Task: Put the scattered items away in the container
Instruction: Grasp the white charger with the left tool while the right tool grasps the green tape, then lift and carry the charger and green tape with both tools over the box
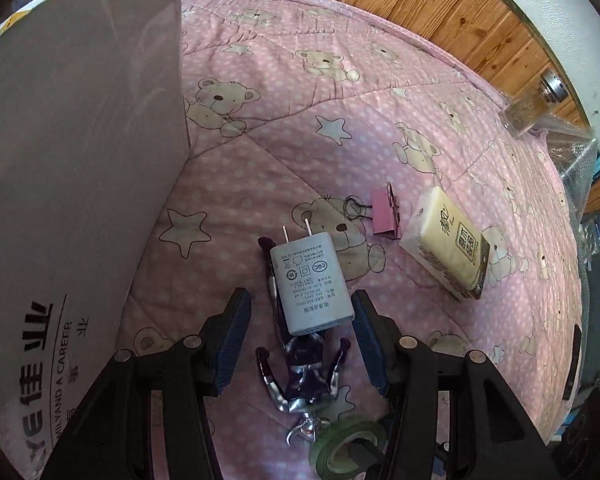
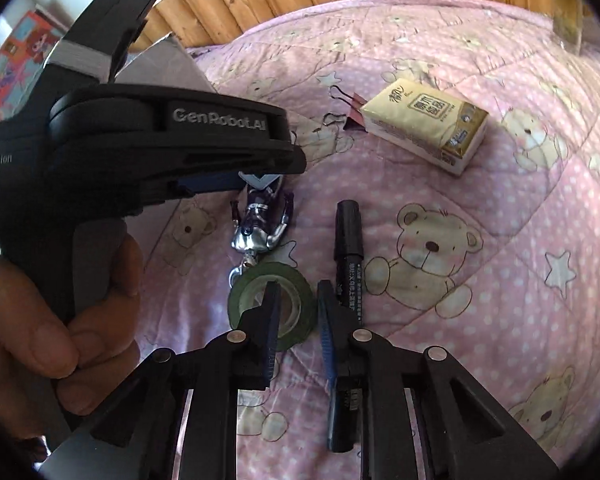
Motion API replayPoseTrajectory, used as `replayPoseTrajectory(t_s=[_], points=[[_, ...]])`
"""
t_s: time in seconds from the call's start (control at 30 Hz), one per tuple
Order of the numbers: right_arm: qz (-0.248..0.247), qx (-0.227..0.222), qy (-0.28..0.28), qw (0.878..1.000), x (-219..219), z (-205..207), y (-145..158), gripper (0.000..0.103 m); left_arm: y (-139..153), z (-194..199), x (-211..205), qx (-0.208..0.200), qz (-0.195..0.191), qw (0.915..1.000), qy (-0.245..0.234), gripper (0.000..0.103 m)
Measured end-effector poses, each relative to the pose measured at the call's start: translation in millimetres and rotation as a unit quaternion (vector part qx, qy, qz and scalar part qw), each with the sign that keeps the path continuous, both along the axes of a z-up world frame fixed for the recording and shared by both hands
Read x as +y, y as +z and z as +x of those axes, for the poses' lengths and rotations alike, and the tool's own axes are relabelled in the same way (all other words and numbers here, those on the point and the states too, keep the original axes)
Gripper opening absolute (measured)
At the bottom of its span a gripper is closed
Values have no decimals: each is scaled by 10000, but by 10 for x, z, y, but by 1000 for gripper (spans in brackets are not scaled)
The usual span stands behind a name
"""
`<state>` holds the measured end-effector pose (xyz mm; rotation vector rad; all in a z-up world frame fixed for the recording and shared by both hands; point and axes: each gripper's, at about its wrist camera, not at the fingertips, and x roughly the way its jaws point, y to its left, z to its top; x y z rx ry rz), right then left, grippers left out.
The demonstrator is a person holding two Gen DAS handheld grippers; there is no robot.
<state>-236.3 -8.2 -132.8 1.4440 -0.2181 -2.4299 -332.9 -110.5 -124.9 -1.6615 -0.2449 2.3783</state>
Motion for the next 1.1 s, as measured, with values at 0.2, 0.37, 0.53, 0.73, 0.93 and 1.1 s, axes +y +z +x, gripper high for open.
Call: replayPoseTrajectory(t_s=[0.2,0.37,0.53,0.73,0.93,1.1], points=[[874,402,546,9939,-269,74,-2,18,16,3,-42,113,96,9999,-46,33],[-19,266,223,9994,-37,73,73,16,101,85,-227,140,308,9994,82,31],[-570,134,36,9983,114,119,132,16,223,228,-303,234,487,9985,106,31],[-757,99,-87,9970,205,272,196,16,328,381,-321,365,484,9982,47,31],[-738,4,-70,9972,141,273,191,16,236,319,-236,290,369,9989,60,41],[-691,-106,-57,9975,178,389,135,16,156,186,-128,441,175,9988,118,47]])
